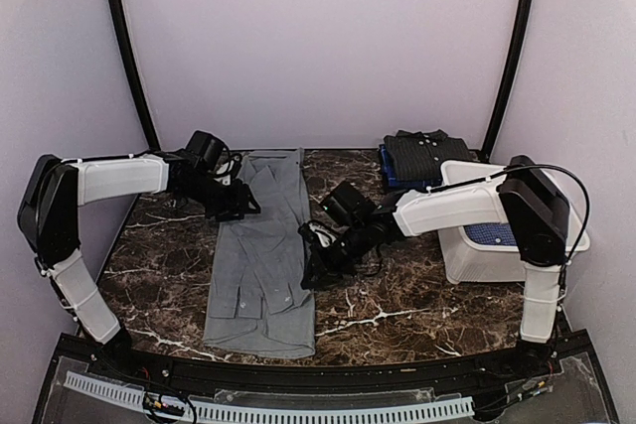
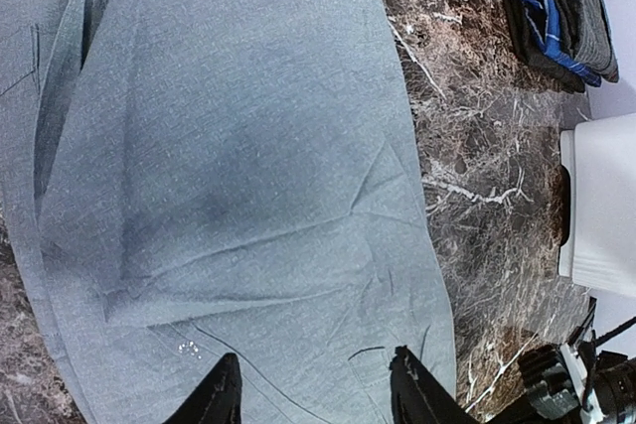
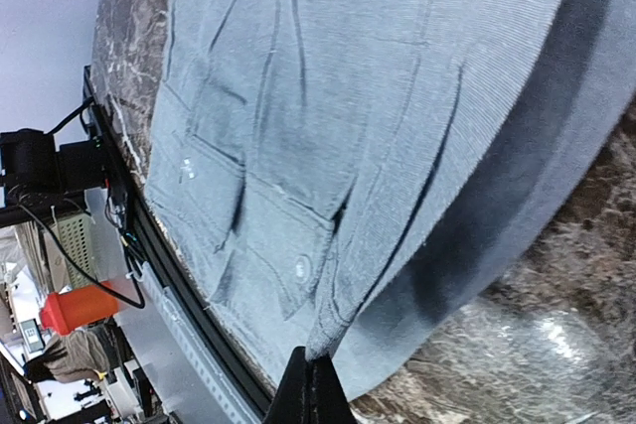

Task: Fold and stack the long sleeve shirts
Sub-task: Adjust the sleeve of the rectangle-folded shirt.

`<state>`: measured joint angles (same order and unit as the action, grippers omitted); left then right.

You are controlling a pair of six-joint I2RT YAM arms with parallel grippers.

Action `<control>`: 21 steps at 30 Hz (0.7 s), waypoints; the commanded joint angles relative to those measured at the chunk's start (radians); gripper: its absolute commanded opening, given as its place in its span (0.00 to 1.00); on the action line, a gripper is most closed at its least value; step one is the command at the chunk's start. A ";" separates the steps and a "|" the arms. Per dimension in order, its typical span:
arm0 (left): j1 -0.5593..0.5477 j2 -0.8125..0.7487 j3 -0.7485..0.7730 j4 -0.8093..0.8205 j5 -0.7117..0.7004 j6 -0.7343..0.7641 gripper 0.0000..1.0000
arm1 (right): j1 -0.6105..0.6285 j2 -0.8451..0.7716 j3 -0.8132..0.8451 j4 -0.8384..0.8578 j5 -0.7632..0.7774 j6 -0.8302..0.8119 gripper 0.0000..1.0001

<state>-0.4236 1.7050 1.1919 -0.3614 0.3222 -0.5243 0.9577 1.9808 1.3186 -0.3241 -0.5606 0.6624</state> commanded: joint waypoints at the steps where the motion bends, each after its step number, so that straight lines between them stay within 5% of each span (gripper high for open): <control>1: 0.005 0.006 0.025 -0.003 0.016 0.014 0.50 | 0.039 0.018 0.024 0.003 -0.062 0.062 0.00; 12: 0.006 0.068 0.070 0.022 -0.013 -0.006 0.48 | 0.081 0.021 -0.019 0.008 0.040 0.080 0.00; 21: 0.040 0.219 0.107 0.082 -0.098 -0.055 0.39 | 0.071 -0.055 0.081 -0.072 0.293 -0.019 0.31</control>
<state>-0.4084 1.8717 1.2766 -0.3035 0.2745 -0.5545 1.0344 1.9842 1.3151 -0.3611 -0.4206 0.7036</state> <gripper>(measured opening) 0.409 0.291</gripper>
